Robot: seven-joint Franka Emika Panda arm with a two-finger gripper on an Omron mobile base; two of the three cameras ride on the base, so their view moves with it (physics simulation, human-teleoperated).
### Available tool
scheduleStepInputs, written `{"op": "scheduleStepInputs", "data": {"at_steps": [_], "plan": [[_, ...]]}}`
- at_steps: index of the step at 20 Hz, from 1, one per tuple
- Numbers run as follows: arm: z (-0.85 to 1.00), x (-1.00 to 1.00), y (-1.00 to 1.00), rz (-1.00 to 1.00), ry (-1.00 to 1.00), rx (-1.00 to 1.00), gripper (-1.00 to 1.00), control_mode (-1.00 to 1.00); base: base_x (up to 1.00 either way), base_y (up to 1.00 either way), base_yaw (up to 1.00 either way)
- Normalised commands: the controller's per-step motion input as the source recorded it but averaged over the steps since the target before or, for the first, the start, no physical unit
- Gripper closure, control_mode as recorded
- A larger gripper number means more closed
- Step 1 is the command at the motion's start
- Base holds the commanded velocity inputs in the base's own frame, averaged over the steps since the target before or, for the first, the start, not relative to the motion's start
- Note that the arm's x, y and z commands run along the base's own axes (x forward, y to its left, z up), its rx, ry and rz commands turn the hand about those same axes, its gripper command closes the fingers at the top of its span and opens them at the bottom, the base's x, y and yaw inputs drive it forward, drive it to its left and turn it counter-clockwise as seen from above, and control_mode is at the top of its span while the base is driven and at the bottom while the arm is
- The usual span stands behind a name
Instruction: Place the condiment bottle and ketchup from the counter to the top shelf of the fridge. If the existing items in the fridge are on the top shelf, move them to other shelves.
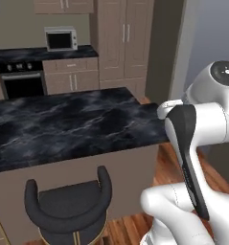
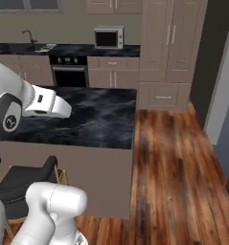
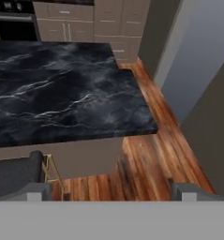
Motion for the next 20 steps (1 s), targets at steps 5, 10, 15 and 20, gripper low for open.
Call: {"op": "scheduleStepInputs", "data": {"at_steps": [5, 10, 15, 20], "plan": [[0.0, 0.0, 0.0, 0.0, 0.0, 0.0, -1.0, 1.0, 0.09, 0.49, 0.49], [0.0, 0.0, 0.0, 0.0, 0.0, 0.0, -1.0, 1.0, 0.0, 0.44, 0.52], [0.0, 0.0, 0.0, 0.0, 0.0, 0.0, -1.0, 1.0, -0.01, 0.59, 0.44], [0.0, 0.0, 0.0, 0.0, 0.0, 0.0, -1.0, 1.0, 0.08, 0.95, 0.28]]}}
